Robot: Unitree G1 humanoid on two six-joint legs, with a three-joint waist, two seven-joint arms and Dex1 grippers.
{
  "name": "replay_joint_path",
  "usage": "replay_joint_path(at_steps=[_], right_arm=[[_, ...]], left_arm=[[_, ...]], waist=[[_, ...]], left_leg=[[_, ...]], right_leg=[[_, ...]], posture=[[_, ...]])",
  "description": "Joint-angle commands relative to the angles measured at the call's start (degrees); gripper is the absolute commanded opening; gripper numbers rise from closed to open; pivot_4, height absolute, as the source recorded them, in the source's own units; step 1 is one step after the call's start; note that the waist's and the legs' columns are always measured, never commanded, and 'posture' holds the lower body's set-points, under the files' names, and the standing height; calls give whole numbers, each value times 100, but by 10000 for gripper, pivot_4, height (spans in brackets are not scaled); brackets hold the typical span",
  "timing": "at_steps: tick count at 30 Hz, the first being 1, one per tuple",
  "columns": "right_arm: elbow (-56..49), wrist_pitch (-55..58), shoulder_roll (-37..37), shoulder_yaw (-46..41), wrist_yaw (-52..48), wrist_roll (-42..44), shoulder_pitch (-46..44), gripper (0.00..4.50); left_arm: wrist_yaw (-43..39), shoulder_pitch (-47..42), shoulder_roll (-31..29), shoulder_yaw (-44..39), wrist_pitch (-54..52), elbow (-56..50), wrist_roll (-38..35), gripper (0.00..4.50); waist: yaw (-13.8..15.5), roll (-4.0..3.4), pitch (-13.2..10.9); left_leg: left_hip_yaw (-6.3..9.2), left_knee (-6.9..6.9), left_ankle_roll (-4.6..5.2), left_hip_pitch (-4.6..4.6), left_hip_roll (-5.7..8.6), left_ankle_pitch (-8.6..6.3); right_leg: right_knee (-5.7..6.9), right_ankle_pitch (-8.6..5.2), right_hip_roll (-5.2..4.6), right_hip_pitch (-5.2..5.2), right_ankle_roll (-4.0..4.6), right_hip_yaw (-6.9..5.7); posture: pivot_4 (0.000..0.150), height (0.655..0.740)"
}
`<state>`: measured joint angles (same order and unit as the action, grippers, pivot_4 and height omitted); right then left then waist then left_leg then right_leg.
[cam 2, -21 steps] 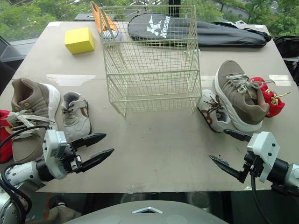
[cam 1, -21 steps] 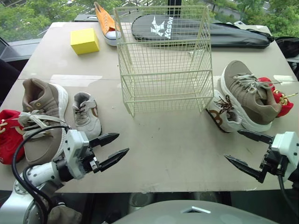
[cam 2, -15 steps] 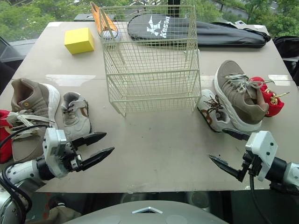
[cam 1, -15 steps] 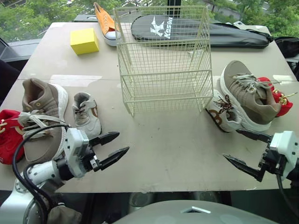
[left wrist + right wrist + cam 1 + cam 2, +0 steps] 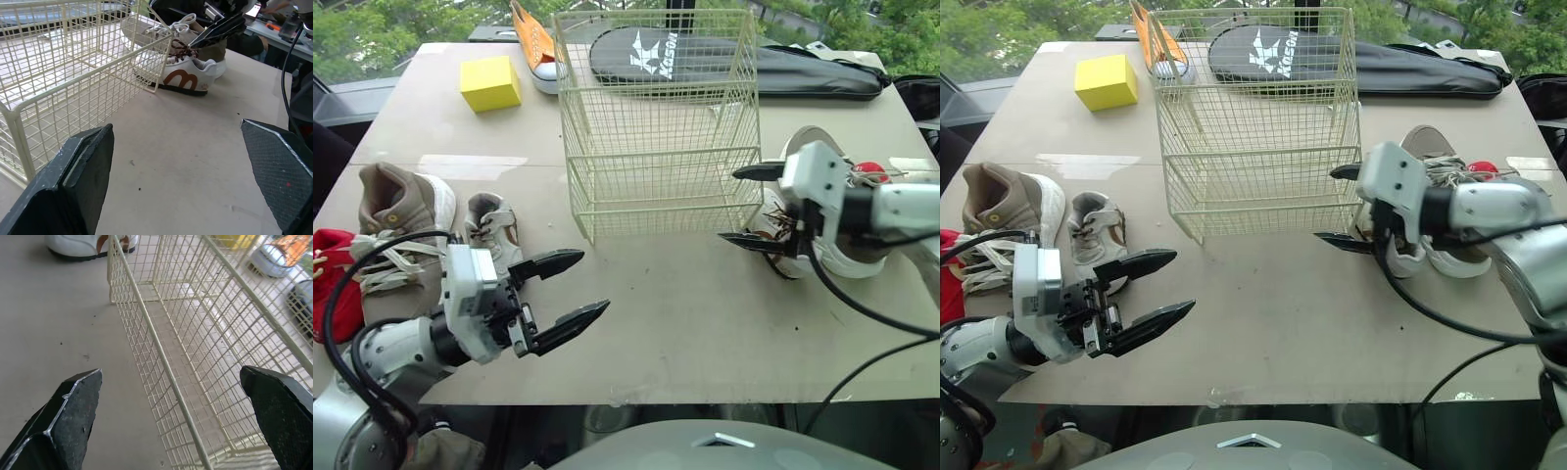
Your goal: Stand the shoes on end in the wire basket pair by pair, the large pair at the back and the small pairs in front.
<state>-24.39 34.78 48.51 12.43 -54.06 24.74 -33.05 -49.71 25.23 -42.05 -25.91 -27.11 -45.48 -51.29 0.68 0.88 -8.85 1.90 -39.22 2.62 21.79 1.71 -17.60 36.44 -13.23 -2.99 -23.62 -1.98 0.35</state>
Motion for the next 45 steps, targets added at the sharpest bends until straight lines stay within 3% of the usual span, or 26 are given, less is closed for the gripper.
replay_joint_path(at_steps=[1,6,10,17,25,33,36,42,43,45], right_arm=[[500,-237,-73,554,-437,-536,-403,39492],[721,-45,-256,836,-581,-833,-661,19507],[435,626,-465,606,-508,-517,-779,739],[-653,2275,-653,54,-94,400,-699,739],[-1146,1515,-112,263,-379,143,-172,739],[-1129,1023,-339,21,-239,237,54,739],[-1190,959,-341,-226,-137,303,217,7490],[-1678,835,-553,-1491,269,998,742,35600],[-1790,864,-612,-1798,398,1196,836,42301],[-2001,1069,-653,-2356,645,1639,1037,43431]], left_arm=[[239,36,67,-80,44,-349,-115,45000],[414,265,178,-55,98,-548,-60,45000],[557,378,254,11,89,-675,-85,45000],[576,506,173,-161,24,-683,-348,45000],[67,638,-152,-468,40,-322,-322,45000],[12,359,-256,-266,-51,-231,-324,45000],[13,212,-330,-212,-157,-216,-495,45000],[-42,-187,-562,21,-405,-147,-662,45000],[-35,-297,-619,97,-473,-141,-719,45000],[-15,-539,-682,212,-531,-129,-747,45000]], waist=[[19,0,0],[-17,0,0],[-20,-3,-1],[10,-11,-7],[-2,-12,-7],[-5,-13,-8],[-3,-13,-8],[8,-12,-7],[9,-12,-7],[17,-13,-7]], left_leg=[[1,0,0,4,0,0],[6,1,0,9,4,-1],[6,3,-1,3,2,-1],[9,6,-1,14,2,-2],[8,6,0,14,5,-2],[8,6,0,13,5,-1],[8,6,0,13,4,-1],[9,6,0,14,5,-1],[10,6,0,12,4,-1],[10,6,0,11,5,-1]], right_leg=[[-1,0,-1,-2,0,-2],[-5,2,-9,-5,-1,-5],[2,2,-7,-6,0,-4],[4,2,-9,-16,1,-5],[-1,2,-10,-16,1,-7],[0,2,-8,-14,0,-9],[0,2,-8,-15,0,-9],[0,3,-9,-13,0,-9],[1,3,-8,-12,0,-9],[2,3,-8,-12,0,-9]], posture=[[1500,7400],[1500,7400],[1500,7400],[1500,7400],[1500,7400],[1500,7400],[1500,7400],[1500,7400],[1500,7400],[1500,7400]])
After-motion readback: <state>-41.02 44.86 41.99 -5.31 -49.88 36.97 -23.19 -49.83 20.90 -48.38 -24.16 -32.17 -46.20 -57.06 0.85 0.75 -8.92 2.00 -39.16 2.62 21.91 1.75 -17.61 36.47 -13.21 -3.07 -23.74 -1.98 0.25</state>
